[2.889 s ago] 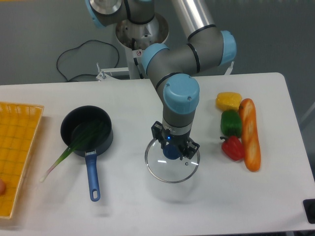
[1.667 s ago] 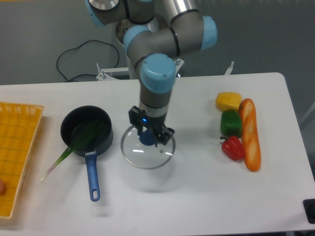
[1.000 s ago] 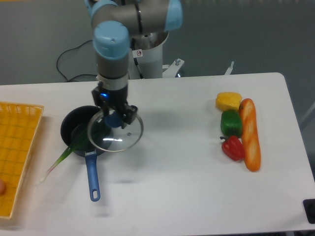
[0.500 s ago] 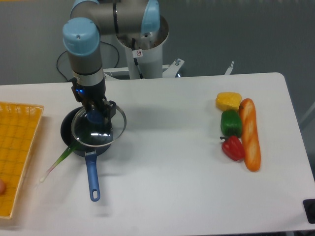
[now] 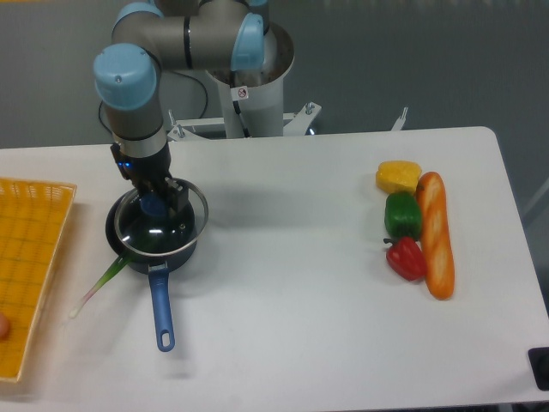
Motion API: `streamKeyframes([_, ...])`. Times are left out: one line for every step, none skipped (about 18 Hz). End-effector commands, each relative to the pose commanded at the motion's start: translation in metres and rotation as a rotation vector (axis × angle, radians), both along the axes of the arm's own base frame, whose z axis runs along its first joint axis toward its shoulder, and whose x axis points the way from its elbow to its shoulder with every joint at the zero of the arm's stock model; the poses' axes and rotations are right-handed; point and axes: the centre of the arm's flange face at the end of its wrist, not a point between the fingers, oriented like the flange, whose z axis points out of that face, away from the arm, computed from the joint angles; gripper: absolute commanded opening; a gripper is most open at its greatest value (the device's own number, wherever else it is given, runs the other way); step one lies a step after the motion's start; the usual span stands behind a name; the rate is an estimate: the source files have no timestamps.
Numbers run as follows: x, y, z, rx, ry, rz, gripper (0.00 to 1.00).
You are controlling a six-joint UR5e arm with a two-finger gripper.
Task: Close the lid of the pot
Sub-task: 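Lower the glass lid onto the saucepan rim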
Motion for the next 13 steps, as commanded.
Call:
streamKeyframes([0.001,0.0,-0.002,-0.004,-0.002,-0.002,0.38])
streamKeyframes([0.002,-0.001,-0.003,-0.006,-0.001,-0.003,0.38])
streamKeyframes([0.002,-0.001,-0.004,-0.01,-0.005,-0.002,0.38])
streamKeyframes([0.004,-0.001,-0.007,-0.012,-0.006,-0.005,0.38])
streamKeyframes([0.009,0.0,-0.008,-0.015,-0.008,-0.015,0.38])
streamKeyframes([0.011,0.0,-0.01,-0.018,-0.009,-0.02,0.38])
streamKeyframes([0.011,0.001,-0.011,-0.021,-0.01,-0.018,0.38])
streamKeyframes([0.012,0.002,-0.014,-0.026,-0.013,-0.02,0.38])
streamKeyframes([0.012,0.002,-0.015,-0.028,-0.014,-0.022,0.38])
streamKeyframes([0.013,0.002,-0.016,-0.029,-0.014,-0.022,0.38])
streamKeyframes([0.013,0.002,-0.016,-0.029,-0.015,-0.017,0.38])
streamKeyframes([0.013,0.003,-0.017,-0.031,-0.016,-0.012,0.38])
streamKeyframes([0.013,0.003,-0.018,-0.032,-0.017,-0.012,0.38])
